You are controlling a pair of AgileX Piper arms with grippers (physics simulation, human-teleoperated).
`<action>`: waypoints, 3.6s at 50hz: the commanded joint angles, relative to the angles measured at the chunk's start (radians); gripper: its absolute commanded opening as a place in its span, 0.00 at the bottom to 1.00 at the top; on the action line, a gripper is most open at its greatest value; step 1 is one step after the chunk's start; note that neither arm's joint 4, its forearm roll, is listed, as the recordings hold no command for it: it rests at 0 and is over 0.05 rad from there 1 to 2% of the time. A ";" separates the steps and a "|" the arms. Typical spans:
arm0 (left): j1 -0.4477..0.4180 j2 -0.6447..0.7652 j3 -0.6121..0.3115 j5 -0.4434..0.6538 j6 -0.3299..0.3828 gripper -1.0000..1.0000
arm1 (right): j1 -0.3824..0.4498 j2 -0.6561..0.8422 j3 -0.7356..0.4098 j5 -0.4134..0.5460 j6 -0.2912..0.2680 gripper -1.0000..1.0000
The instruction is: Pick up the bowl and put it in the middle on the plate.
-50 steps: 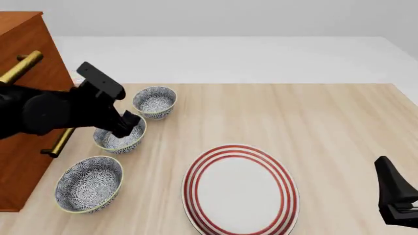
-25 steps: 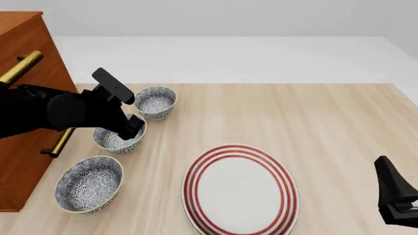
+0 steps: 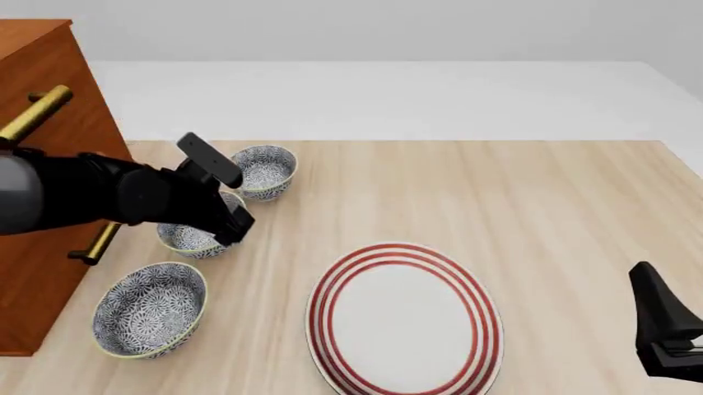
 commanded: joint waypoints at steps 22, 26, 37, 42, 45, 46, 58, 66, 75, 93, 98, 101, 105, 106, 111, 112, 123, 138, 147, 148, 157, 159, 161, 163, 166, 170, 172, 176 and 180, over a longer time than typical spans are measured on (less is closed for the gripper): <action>0.003 0.097 0.054 -0.073 -0.018 1.00 | 0.000 0.000 0.001 -0.002 -0.001 1.00; 0.012 0.100 0.052 -0.074 -0.012 1.00 | 0.000 0.001 0.000 0.000 0.000 1.00; 0.008 0.125 0.049 -0.086 -0.013 1.00 | 0.001 -0.002 -0.001 0.002 0.000 1.00; 0.013 0.129 0.059 -0.096 -0.008 1.00 | 0.001 0.004 0.001 -0.005 0.001 1.00; 0.020 0.132 0.064 -0.103 -0.001 1.00 | 0.001 0.003 0.000 -0.004 -0.001 1.00; 0.022 0.134 0.065 -0.105 0.002 1.00 | 0.001 0.002 0.000 -0.002 -0.001 1.00; 0.039 0.150 0.067 -0.114 0.009 1.00 | 0.001 0.006 0.000 -0.007 -0.001 1.00; 0.039 0.137 0.073 -0.105 0.010 1.00 | 0.001 0.005 0.000 -0.005 0.000 1.00; 0.033 0.096 0.061 -0.081 0.016 0.00 | 0.001 0.004 -0.001 -0.003 0.000 1.00; 0.035 0.029 0.061 -0.060 0.046 0.00 | 0.001 0.007 0.000 -0.007 0.000 1.00; 0.035 0.005 0.058 -0.051 0.049 0.00 | 0.001 -0.001 -0.002 0.002 0.000 1.00; 0.020 -0.015 0.056 -0.041 0.031 0.00 | 0.001 0.000 0.000 -0.001 0.000 1.00; 0.008 -0.050 0.060 -0.025 0.032 0.00 | 0.001 -0.005 -0.001 0.006 0.000 1.00; 0.006 -0.052 0.060 -0.024 0.031 0.00 | 0.001 -0.008 -0.001 0.009 0.000 1.00; -0.009 -0.088 0.057 0.005 0.019 0.00 | 0.001 -0.004 0.000 0.004 0.000 1.00; -0.017 -0.093 0.059 0.008 0.018 0.00 | 0.001 -0.002 0.000 0.002 0.000 1.00; -0.081 -0.241 0.085 0.057 0.075 0.00 | 0.001 -0.001 0.000 0.000 0.000 1.00; -0.225 -0.340 0.081 0.130 0.040 0.00 | 0.001 0.001 0.001 -0.002 0.000 1.00; -0.297 -0.369 0.078 0.147 0.016 0.00 | 0.002 0.001 0.001 -0.002 -0.001 1.00; -0.307 -0.370 0.080 0.150 0.014 0.00 | 0.002 0.001 0.001 -0.002 0.000 1.00; -0.395 -0.395 0.051 0.193 -0.001 0.00 | 0.001 0.001 0.001 -0.002 0.000 1.00; -0.412 -0.402 0.043 0.202 -0.006 0.00 | 0.001 0.001 0.001 -0.002 -0.001 1.00; -0.440 -0.397 0.031 0.212 -0.026 0.00 | 0.002 0.001 0.001 -0.002 0.000 1.00; -0.455 -0.394 0.031 0.211 -0.028 0.00 | 0.001 0.001 0.001 -0.002 0.000 1.00; -0.484 -0.389 0.025 0.210 -0.041 0.00 | 0.001 0.001 0.001 -0.002 0.000 1.00; -0.515 -0.377 0.014 0.212 -0.048 0.00 | 0.002 0.001 0.001 -0.002 0.000 1.00; -0.524 -0.371 0.006 0.214 -0.050 0.00 | 0.002 0.001 0.001 -0.002 0.000 1.00; -0.543 -0.360 -0.002 0.216 -0.054 0.00 | 0.002 0.001 0.001 -0.002 0.000 1.00; -0.563 -0.353 -0.009 0.213 -0.050 0.00 | 0.001 0.001 0.001 -0.002 0.000 1.00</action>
